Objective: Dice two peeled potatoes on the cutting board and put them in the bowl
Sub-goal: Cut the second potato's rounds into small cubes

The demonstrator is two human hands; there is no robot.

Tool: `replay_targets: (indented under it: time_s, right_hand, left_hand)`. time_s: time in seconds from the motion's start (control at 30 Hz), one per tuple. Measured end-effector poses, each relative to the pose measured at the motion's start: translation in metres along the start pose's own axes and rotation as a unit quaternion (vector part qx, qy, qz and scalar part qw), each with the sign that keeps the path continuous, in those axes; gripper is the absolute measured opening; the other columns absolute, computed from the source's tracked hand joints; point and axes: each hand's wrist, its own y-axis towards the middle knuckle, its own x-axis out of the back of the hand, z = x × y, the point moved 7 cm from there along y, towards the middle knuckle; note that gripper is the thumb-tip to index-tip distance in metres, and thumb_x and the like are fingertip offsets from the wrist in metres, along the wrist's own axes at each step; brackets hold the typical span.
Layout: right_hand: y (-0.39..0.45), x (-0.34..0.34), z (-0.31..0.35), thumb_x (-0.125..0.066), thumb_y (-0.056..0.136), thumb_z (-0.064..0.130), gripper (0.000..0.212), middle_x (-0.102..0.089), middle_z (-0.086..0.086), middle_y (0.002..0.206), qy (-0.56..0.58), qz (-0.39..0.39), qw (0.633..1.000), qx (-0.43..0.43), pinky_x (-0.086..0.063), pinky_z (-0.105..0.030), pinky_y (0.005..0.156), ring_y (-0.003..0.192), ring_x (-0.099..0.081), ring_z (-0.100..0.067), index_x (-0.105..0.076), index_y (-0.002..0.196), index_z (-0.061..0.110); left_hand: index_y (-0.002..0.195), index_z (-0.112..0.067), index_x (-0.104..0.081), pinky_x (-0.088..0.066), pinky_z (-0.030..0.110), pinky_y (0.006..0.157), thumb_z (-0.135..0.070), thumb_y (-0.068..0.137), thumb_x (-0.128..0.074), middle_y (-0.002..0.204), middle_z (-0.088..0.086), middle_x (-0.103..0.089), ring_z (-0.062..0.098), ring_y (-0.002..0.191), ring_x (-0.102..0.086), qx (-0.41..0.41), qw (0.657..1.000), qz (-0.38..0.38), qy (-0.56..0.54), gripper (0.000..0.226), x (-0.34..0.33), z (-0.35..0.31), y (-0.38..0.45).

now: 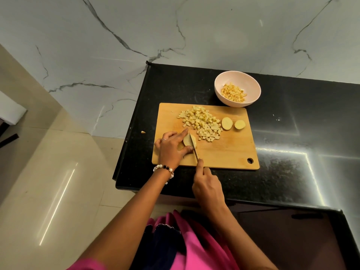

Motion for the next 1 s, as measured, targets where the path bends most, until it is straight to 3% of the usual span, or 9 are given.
replay_targets:
  time_s: [0.2,0.33,0.47,0.63,0.8,0.9,1.0]
  right_hand:
    - [-0.013,-0.004,-0.007,-0.080,0.055,-0.002,0.057,-0.056,-0.012,0.055,0.023,0.025,0.999,-0.028,-0.021,-0.025,0.032,0.031,-0.047,-0.027,-0.064,0.110,-0.010]
    - [0.000,0.004,-0.006,-0.062,0.074,0.003,0.042,-0.059,-0.016,0.058,0.066,-0.004,0.998,-0.024,-0.026,-0.028,0.035,0.037,-0.051,-0.034,-0.059,0.115,-0.010]
    - [0.014,0.007,-0.003,-0.067,0.077,0.001,0.047,-0.059,-0.018,0.061,0.071,0.000,0.997,-0.009,-0.024,-0.029,0.041,0.043,-0.053,-0.034,-0.056,0.121,-0.009]
    - [0.021,0.002,-0.001,-0.044,0.093,0.007,0.048,-0.063,-0.024,0.087,0.085,0.006,0.996,0.010,-0.033,-0.036,0.055,0.069,-0.059,-0.040,-0.037,0.140,-0.005]
    - [0.028,-0.002,0.009,-0.046,0.084,-0.002,0.049,-0.062,-0.024,0.075,0.046,0.024,0.999,0.003,-0.029,-0.032,0.047,0.052,-0.056,-0.038,-0.044,0.132,-0.012]
    - [0.034,0.000,0.013,-0.038,0.087,-0.004,0.052,-0.062,-0.025,0.083,0.033,0.034,0.999,0.011,-0.031,-0.034,0.053,0.062,-0.059,-0.038,-0.034,0.138,-0.012]
    - [0.016,0.001,0.007,-0.057,0.068,-0.006,0.050,-0.058,-0.016,0.057,-0.013,0.025,1.000,0.006,-0.024,-0.027,0.036,0.034,-0.049,-0.029,-0.057,0.117,-0.013]
  left_hand:
    - [0.136,-0.039,-0.045,-0.013,0.026,0.085,-0.050,0.076,-0.069,0.125,-0.010,-0.061,0.008,0.124,-0.039,0.000,1.000,0.009,-0.009,0.065,-0.003,0.002,-0.001]
    - [0.141,-0.038,-0.038,-0.020,0.030,0.093,-0.043,0.074,-0.073,0.125,-0.011,-0.060,0.011,0.124,-0.041,-0.012,0.999,0.017,-0.031,0.075,-0.001,0.005,0.000]
    - [0.141,-0.036,-0.038,-0.026,0.035,0.099,-0.036,0.075,-0.075,0.123,-0.013,-0.062,0.013,0.121,-0.044,-0.015,0.998,0.000,-0.053,0.076,0.002,0.006,-0.002]
    - [0.141,-0.036,-0.038,-0.025,0.034,0.098,-0.036,0.075,-0.075,0.120,-0.018,-0.063,0.010,0.120,-0.045,-0.014,0.997,-0.005,-0.070,0.075,0.002,0.005,-0.002]
    - [0.139,-0.035,-0.042,-0.029,0.037,0.100,-0.037,0.074,-0.075,0.115,-0.018,-0.065,0.010,0.116,-0.047,-0.013,0.997,-0.022,-0.072,0.073,0.003,0.007,0.001]
    - [0.138,-0.035,-0.042,-0.030,0.037,0.101,-0.036,0.074,-0.076,0.114,-0.016,-0.066,0.011,0.116,-0.047,-0.009,0.996,-0.027,-0.080,0.073,0.002,0.007,0.000]
    - [0.138,-0.035,-0.043,-0.031,0.038,0.101,-0.036,0.073,-0.077,0.112,-0.015,-0.067,0.011,0.114,-0.048,-0.005,0.995,-0.040,-0.090,0.073,0.003,0.007,-0.002]
